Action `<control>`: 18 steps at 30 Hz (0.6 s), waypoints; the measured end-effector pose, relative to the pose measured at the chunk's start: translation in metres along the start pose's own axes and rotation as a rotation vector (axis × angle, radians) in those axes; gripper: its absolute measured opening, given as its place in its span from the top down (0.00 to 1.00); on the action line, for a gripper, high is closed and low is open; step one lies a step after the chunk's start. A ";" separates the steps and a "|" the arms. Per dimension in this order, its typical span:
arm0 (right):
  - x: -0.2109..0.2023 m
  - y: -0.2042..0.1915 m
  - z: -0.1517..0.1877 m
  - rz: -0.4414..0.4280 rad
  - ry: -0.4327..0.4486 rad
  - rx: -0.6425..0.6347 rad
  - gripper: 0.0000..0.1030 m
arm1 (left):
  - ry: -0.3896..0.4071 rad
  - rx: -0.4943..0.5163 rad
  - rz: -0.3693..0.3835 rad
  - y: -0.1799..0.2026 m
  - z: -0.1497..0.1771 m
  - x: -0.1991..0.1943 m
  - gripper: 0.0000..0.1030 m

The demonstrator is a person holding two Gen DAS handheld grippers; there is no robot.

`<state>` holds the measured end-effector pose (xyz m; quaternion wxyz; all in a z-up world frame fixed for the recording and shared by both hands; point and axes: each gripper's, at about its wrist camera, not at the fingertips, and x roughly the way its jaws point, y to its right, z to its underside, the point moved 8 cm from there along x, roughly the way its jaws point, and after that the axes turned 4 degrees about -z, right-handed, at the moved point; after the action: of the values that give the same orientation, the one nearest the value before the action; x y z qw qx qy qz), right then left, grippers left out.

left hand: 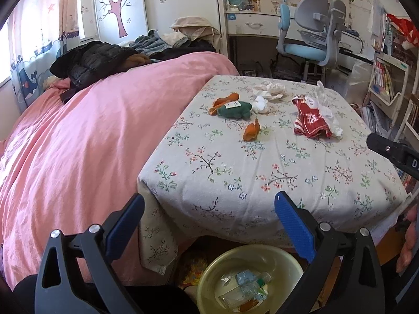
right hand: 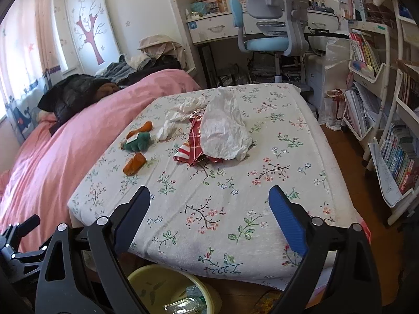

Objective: Collect trash

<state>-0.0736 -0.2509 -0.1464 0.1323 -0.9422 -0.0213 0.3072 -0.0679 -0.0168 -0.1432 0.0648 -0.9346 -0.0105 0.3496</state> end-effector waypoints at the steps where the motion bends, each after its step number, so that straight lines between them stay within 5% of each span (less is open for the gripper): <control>1: 0.000 0.001 0.000 0.001 -0.001 0.006 0.14 | -0.003 -0.004 0.000 0.000 0.000 0.001 0.08; 18: 0.020 -0.006 -0.013 -0.032 -0.052 -0.011 0.14 | -0.043 -0.088 0.037 -0.001 -0.020 0.026 0.08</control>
<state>-0.0498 -0.2462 -0.1461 0.1316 -0.9341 -0.0415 0.3293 -0.0350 -0.0162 -0.1446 0.0170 -0.9288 -0.0101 0.3700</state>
